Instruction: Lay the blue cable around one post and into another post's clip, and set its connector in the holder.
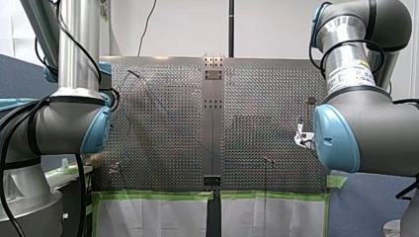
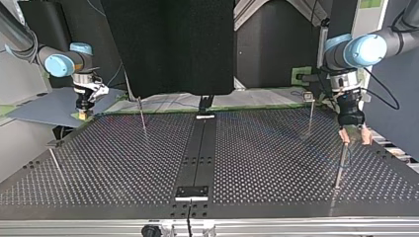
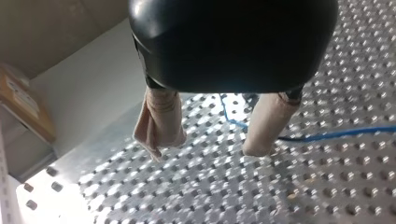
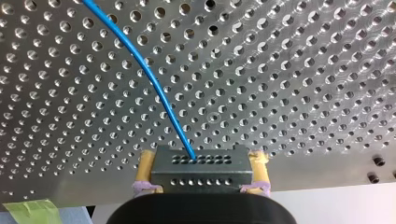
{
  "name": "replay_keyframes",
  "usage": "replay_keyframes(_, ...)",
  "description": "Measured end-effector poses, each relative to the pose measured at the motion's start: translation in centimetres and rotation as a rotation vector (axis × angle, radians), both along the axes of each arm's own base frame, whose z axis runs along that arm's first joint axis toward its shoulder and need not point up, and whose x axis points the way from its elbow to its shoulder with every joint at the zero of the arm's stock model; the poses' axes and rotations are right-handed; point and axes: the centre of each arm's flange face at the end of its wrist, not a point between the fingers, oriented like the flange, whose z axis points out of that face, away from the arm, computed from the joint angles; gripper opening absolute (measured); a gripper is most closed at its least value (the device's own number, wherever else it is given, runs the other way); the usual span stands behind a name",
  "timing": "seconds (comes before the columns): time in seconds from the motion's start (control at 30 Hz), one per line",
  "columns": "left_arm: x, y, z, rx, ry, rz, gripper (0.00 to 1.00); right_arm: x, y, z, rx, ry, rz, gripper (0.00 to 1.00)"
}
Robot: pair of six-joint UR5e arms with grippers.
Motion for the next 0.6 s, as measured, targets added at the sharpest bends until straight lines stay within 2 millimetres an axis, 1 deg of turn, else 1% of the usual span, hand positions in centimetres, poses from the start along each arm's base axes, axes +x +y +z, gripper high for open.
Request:
replay_keyframes(0.37, 0.3, -1.4, 0.1, 0.015, 0.003, -0.116, 0.92, 0.1, 0.1, -0.1, 0.008, 0.002, 0.001, 0.0)
replay_keyframes(0.6, 0.3, -1.3, 0.1, 0.02, 0.001, -0.115, 0.92, 0.1, 0.1, -0.1, 0.01, 0.002, 0.001, 0.0)
